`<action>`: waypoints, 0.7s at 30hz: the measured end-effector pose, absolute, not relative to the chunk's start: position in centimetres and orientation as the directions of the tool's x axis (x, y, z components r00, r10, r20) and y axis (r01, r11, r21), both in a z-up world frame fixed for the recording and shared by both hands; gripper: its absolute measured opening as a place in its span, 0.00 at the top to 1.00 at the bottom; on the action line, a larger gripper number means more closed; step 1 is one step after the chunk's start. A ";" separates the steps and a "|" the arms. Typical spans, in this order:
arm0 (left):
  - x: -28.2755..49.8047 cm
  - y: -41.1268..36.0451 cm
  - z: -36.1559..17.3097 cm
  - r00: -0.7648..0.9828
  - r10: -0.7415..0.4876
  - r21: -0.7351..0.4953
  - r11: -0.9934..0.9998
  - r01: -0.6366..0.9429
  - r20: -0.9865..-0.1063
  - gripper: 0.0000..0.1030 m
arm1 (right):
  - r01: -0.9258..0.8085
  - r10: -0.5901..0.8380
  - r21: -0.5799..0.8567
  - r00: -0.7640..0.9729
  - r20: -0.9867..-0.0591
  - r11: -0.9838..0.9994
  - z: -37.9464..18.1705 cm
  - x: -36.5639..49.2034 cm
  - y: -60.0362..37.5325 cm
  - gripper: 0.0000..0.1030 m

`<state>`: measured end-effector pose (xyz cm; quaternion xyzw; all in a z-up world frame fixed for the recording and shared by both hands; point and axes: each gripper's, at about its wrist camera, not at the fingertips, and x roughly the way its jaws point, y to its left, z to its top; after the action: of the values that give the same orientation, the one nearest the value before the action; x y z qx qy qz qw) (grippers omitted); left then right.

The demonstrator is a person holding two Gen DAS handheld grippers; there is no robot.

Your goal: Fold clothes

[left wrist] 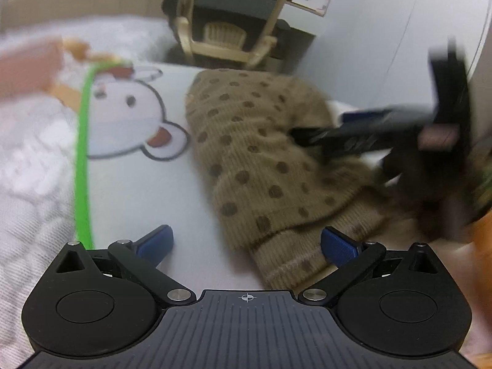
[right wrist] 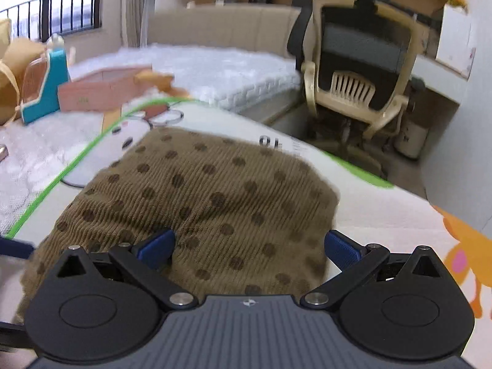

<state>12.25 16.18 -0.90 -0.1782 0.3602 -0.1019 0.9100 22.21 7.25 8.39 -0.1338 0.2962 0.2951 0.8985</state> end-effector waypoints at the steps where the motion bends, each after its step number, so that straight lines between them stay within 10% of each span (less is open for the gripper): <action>1: 12.5 17.6 -0.4 0.720 -0.381 -0.493 0.868 0.063 -0.580 0.00 | -0.608 0.454 -0.066 0.656 -0.603 0.791 8.3 22.2 7.1 0.00; 4: 14.9 20.6 1.0 0.758 -0.433 -0.638 0.770 0.029 -0.488 0.00 | -0.599 0.420 -0.146 0.694 -0.585 0.787 8.1 20.7 6.8 0.00; 21: 23.8 20.9 1.3 0.817 -0.288 -0.593 0.801 -0.080 -0.500 0.00 | -0.625 0.437 -0.364 0.762 -0.478 0.691 7.1 20.5 13.3 0.00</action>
<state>23.76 20.86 1.33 -0.3100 0.2971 -0.0577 0.9013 20.47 13.33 7.06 -0.2608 0.1802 0.2944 0.9016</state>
